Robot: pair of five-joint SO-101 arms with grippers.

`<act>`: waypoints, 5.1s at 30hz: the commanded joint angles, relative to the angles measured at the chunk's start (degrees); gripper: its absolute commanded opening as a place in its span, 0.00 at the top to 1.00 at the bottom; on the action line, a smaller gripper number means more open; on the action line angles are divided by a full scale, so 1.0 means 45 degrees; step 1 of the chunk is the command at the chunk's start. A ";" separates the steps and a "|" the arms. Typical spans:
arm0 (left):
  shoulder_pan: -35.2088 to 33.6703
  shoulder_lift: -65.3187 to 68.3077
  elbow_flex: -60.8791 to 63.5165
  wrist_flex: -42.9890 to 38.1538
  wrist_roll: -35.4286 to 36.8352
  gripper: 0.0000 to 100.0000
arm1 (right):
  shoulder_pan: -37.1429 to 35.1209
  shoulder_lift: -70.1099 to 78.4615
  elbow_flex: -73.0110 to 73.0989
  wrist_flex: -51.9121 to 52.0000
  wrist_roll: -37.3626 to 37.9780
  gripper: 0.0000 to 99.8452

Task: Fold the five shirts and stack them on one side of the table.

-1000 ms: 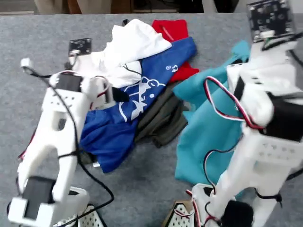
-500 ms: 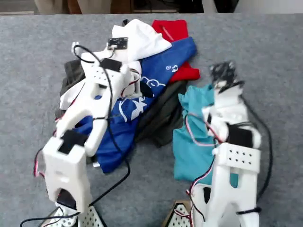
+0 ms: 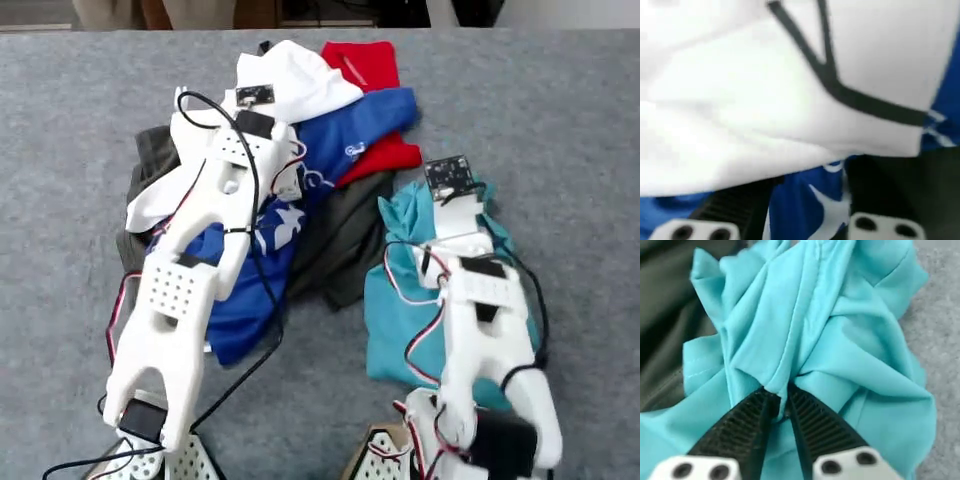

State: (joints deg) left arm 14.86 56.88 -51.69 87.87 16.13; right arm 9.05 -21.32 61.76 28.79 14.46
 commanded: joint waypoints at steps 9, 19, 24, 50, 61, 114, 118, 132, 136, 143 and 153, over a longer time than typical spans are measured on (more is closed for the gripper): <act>-0.0625 0.2198 -0.5118 0.2872 -0.0234 0.98 | 0.0615 0.0947 -0.1045 0.0039 -0.0625 1.00; -0.1465 -0.1475 -0.5372 0.2911 -0.1621 0.98 | 0.0537 0.1065 -0.1045 -0.0313 -0.0645 1.00; -0.2755 -0.4269 -0.4474 0.2891 -0.1680 0.98 | 0.0537 0.1065 -0.1045 -0.0332 -0.0645 1.00; -0.9143 -0.7766 -0.1680 0.2872 0.0137 0.83 | 0.0264 0.1905 -0.1631 -0.0234 -0.0664 1.00; -0.3985 -0.7258 0.1465 0.2227 0.0020 0.77 | 0.0264 0.1905 -0.1631 -0.0234 -0.0664 1.00; -1.0979 -0.6261 -0.9455 0.2872 -0.0879 0.98 | 0.0264 0.1924 -0.1631 -0.0234 -0.0625 1.00; -1.1194 -0.5460 -0.9455 0.2872 -0.0899 0.98 | 0.0264 0.1924 -0.1631 -0.0234 -0.0606 1.00; -1.3304 -0.3858 -0.9455 0.2872 0.0156 0.82 | 0.0244 0.1983 -0.1670 -0.0234 -0.0606 1.00; -1.3734 -0.2901 -0.9553 0.2872 0.0742 0.81 | 0.0244 0.1983 -0.1670 -0.0234 -0.0606 1.00; -1.4886 -0.1924 -0.9573 0.2852 0.2012 0.81 | 0.0244 0.2002 -0.1670 -0.0234 -0.0606 1.00; -1.4515 -0.3214 -0.9807 0.2872 0.3126 0.81 | 0.0244 0.2002 -0.1670 -0.0234 -0.0606 1.00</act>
State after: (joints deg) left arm -53.71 48.09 -93.54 100.18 29.76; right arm 10.90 -12.35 56.75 28.35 12.00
